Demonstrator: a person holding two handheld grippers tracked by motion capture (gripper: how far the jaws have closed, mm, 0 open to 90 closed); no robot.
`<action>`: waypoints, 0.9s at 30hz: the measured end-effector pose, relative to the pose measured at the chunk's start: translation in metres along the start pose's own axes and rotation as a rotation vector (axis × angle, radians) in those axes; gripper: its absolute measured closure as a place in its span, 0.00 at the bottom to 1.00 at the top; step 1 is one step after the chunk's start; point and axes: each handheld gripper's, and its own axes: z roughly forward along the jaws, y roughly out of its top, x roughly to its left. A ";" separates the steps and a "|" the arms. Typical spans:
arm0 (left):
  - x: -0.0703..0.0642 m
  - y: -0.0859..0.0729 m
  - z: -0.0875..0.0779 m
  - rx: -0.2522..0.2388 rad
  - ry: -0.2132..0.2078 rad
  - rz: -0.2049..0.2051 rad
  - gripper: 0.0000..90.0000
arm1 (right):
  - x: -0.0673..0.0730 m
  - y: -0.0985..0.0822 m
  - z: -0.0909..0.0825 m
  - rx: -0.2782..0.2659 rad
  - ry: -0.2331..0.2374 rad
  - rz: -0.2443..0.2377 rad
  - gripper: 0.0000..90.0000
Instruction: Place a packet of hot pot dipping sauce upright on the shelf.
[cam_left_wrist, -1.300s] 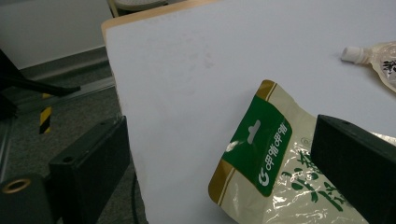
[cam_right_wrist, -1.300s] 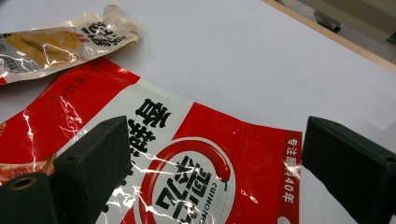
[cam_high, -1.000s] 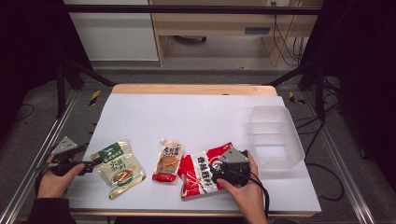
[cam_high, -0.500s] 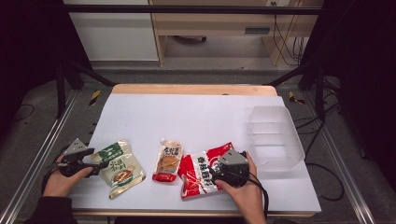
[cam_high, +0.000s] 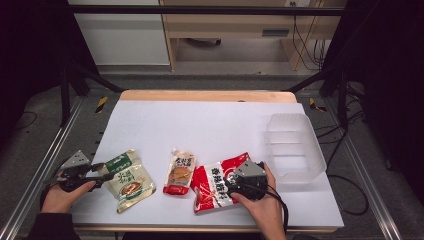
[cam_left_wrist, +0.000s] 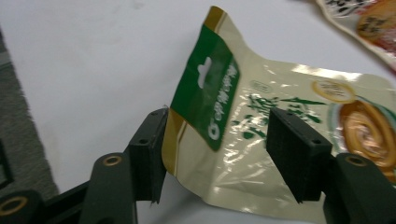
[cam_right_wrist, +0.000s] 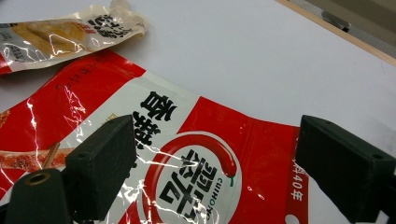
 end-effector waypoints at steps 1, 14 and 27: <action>-0.002 -0.001 -0.002 0.006 -0.009 0.004 0.47 | 0.000 0.000 0.000 0.001 0.000 0.003 0.15; -0.001 -0.006 0.002 0.032 -0.057 0.009 0.69 | 0.001 0.001 0.001 0.006 0.007 -0.014 0.16; 0.002 -0.007 0.009 0.077 -0.046 0.010 0.80 | 0.005 0.002 0.003 0.015 0.021 -0.035 0.17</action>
